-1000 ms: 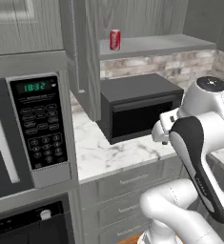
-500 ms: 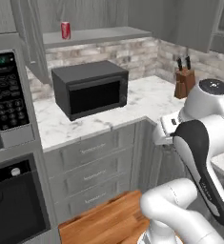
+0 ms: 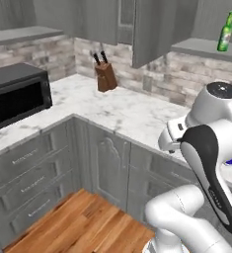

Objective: Sort all alcoholic drinks to one cabinet, and non-alcoholic drinks to the other.

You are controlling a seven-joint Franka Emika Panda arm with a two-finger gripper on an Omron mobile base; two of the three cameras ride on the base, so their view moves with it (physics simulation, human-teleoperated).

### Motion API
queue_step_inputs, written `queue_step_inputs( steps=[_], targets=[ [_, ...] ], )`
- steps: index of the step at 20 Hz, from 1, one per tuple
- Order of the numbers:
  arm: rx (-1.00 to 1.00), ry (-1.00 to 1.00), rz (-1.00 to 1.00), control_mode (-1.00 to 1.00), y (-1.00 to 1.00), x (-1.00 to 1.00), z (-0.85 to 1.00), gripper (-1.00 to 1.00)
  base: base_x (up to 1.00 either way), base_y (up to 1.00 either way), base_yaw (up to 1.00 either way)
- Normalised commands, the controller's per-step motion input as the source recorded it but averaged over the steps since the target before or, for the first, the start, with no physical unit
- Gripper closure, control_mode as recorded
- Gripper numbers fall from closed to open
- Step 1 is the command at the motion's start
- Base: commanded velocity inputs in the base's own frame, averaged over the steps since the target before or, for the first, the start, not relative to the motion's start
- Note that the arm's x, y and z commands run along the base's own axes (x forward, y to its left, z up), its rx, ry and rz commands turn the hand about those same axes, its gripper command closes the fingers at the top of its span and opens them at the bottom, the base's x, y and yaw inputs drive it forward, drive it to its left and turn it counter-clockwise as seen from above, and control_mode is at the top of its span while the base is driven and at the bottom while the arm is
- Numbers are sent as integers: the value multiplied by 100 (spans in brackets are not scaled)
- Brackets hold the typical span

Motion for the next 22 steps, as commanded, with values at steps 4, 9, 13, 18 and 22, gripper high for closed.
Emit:
queue_step_inputs(
  steps=[4,9,13,18,22],
  targets=[
    [0,0,0,100,0,0,0,-100,-20,-41,-65],
    [0,0,0,100,0,0,0,-100,0,-2,-68],
    [0,0,0,100,0,0,0,-100,1,0,-61],
    [0,0,0,100,0,0,0,-100,39,3,-39],
    [0,0,0,100,0,0,0,-100,50,0,-19]
  ],
)
